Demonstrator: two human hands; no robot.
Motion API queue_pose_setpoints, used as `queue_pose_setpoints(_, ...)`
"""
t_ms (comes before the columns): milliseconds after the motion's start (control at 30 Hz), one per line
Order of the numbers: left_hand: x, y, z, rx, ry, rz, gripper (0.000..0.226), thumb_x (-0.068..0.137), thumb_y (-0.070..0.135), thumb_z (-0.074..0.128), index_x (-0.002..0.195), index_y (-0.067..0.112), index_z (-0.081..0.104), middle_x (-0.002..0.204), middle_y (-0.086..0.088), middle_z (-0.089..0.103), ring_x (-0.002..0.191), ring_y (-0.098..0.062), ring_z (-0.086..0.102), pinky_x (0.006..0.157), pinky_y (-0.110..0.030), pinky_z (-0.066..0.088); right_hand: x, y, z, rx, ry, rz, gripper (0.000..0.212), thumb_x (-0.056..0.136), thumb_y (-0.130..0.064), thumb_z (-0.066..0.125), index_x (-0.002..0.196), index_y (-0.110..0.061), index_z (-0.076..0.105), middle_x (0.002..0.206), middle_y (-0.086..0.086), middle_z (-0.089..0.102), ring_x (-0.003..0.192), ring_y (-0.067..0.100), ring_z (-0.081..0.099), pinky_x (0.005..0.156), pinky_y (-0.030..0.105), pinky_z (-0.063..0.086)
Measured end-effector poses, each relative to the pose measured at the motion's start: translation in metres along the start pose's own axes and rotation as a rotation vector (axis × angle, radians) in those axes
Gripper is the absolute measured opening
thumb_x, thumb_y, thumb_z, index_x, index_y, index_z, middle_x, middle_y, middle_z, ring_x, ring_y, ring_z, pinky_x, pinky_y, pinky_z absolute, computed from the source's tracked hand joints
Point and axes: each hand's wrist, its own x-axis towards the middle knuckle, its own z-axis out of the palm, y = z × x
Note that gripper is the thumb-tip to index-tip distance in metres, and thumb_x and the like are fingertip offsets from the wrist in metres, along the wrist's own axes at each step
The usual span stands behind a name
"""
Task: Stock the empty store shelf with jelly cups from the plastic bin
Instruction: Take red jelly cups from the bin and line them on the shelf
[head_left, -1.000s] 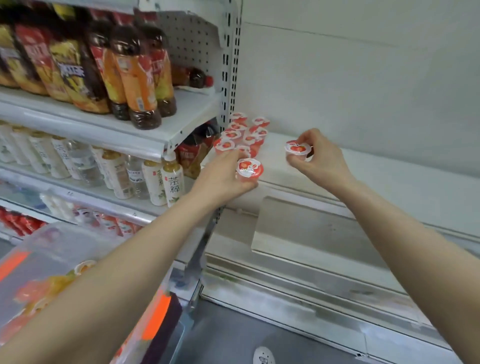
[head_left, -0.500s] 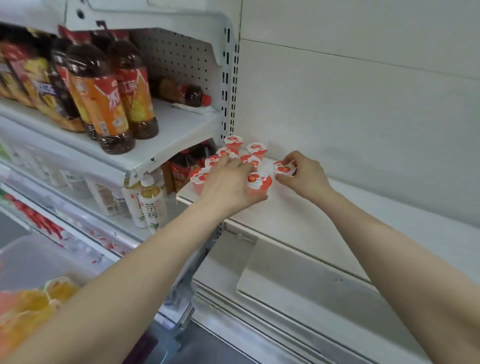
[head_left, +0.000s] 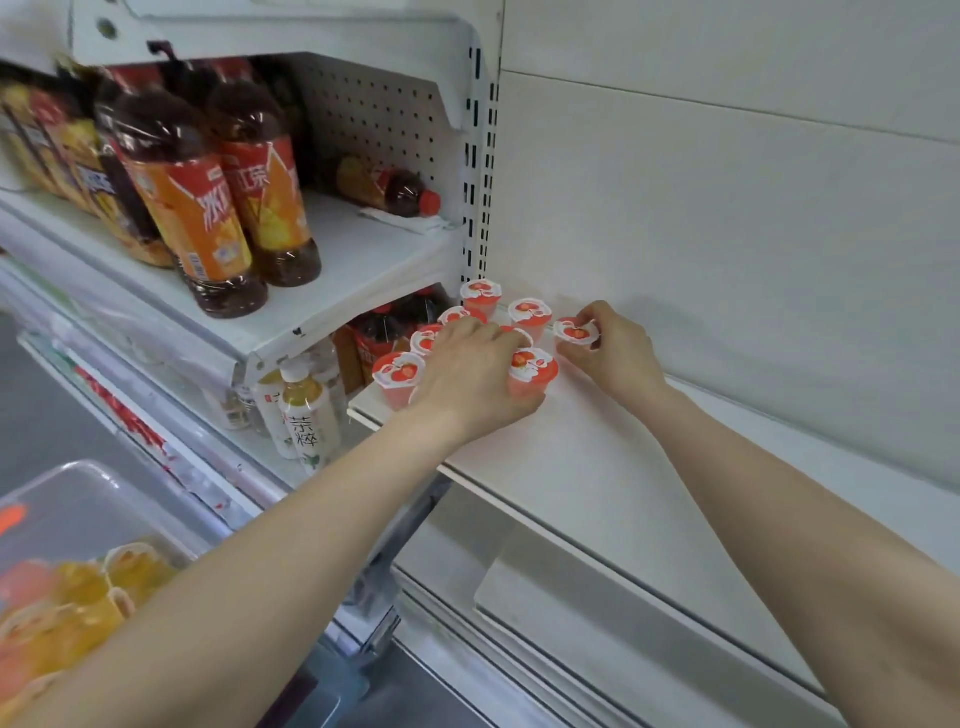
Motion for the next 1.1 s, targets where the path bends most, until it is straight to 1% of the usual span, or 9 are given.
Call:
queue_pose_setpoints(100, 0.006, 0.007, 0.004, -0.022, 0.009, 0.017, 0.052, 0.073, 0.055, 0.056, 0.117, 0.027, 0.061, 0.110, 0.005, 0.065, 0.110, -0.024, 0.049, 0.098, -0.035, 0.036, 0.001, 0.006, -0.003, -0.076, -0.041, -0.056, 0.036, 0.084, -0.035, 0.071, 0.113, -0.018, 0.056, 0.110, 0.007, 0.064, 0.100, 0.028, 0.059, 0.080, 0.033, 0.044)
queue_pose_setpoints(133, 0.009, 0.010, 0.005, -0.025, 0.014, 0.028, 0.050, 0.074, 0.055, 0.057, 0.114, 0.026, 0.061, 0.109, 0.004, 0.065, 0.111, -0.024, 0.048, 0.098, -0.035, 0.036, 0.001, 0.009, -0.006, -0.110, -0.057, -0.084, 0.038, 0.084, -0.036, 0.071, 0.115, -0.019, 0.057, 0.113, 0.007, 0.062, 0.103, 0.028, 0.057, 0.081, 0.033, 0.043)
queue_pose_setpoints(233, 0.017, 0.017, 0.009, 0.004, 0.019, 0.068, 0.049, 0.074, 0.057, 0.059, 0.109, 0.023, 0.064, 0.109, 0.003, 0.065, 0.110, -0.025, 0.047, 0.096, -0.034, 0.036, -0.003, 0.016, -0.017, -0.215, -0.074, -0.179, 0.042, 0.085, -0.036, 0.069, 0.123, -0.021, 0.058, 0.124, 0.006, 0.057, 0.112, 0.030, 0.053, 0.092, 0.040, 0.044)
queue_pose_setpoints(367, 0.027, 0.022, 0.018, 0.096, -0.037, 0.102, 0.056, 0.074, 0.059, 0.062, 0.116, 0.022, 0.063, 0.116, 0.002, 0.062, 0.113, -0.024, 0.045, 0.097, -0.032, 0.033, -0.008, 0.023, -0.031, -0.299, -0.045, -0.212, 0.048, 0.089, -0.032, 0.063, 0.134, -0.017, 0.053, 0.133, 0.009, 0.053, 0.118, 0.033, 0.050, 0.097, 0.041, 0.041)
queue_pose_setpoints(467, 0.027, 0.022, 0.025, 0.116, -0.051, 0.088, 0.058, 0.076, 0.059, 0.061, 0.120, 0.021, 0.062, 0.121, 0.001, 0.059, 0.116, -0.024, 0.044, 0.097, -0.033, 0.035, -0.011, 0.027, -0.038, -0.343, -0.039, -0.198, 0.051, 0.092, -0.031, 0.059, 0.139, -0.015, 0.048, 0.137, 0.010, 0.051, 0.122, 0.033, 0.047, 0.099, 0.041, 0.039)
queue_pose_setpoints(667, 0.026, 0.022, 0.027, 0.116, -0.061, 0.100, 0.060, 0.080, 0.057, 0.059, 0.127, 0.021, 0.059, 0.127, 0.000, 0.056, 0.124, -0.024, 0.040, 0.104, -0.036, 0.035, -0.015, 0.027, -0.044, -0.354, -0.036, -0.205, 0.049, 0.095, -0.031, 0.056, 0.139, -0.012, 0.048, 0.138, 0.011, 0.052, 0.123, 0.034, 0.047, 0.100, 0.042, 0.038)
queue_pose_setpoints(833, 0.026, 0.022, 0.021, 0.121, -0.054, 0.124, 0.063, 0.079, 0.060, 0.060, 0.127, 0.020, 0.059, 0.129, 0.000, 0.056, 0.124, -0.024, 0.041, 0.106, -0.036, 0.032, -0.019, 0.021, -0.045, -0.391, -0.037, -0.231, 0.048, 0.096, -0.031, 0.054, 0.140, -0.012, 0.047, 0.139, 0.010, 0.051, 0.123, 0.032, 0.048, 0.099, 0.042, 0.039)
queue_pose_setpoints(967, 0.020, 0.017, 0.007, 0.102, -0.008, 0.154, 0.061, 0.086, 0.061, 0.053, 0.129, 0.017, 0.058, 0.131, -0.003, 0.056, 0.126, -0.025, 0.042, 0.110, -0.036, 0.029, -0.025, 0.010, -0.049, -0.446, -0.027, -0.267, 0.047, 0.097, -0.032, 0.052, 0.140, -0.012, 0.048, 0.138, 0.010, 0.052, 0.122, 0.033, 0.048, 0.096, 0.042, 0.039)
queue_pose_setpoints(1100, 0.005, 0.002, -0.015, 0.087, -0.015, 0.156, 0.058, 0.091, 0.055, 0.049, 0.136, 0.020, 0.052, 0.135, -0.001, 0.053, 0.129, -0.023, 0.039, 0.110, -0.035, 0.028, -0.043, -0.011, -0.051, -0.494, 0.006, -0.292, 0.045, 0.098, -0.031, 0.051, 0.139, -0.013, 0.048, 0.136, 0.010, 0.053, 0.120, 0.034, 0.049, 0.095, 0.042, 0.038)
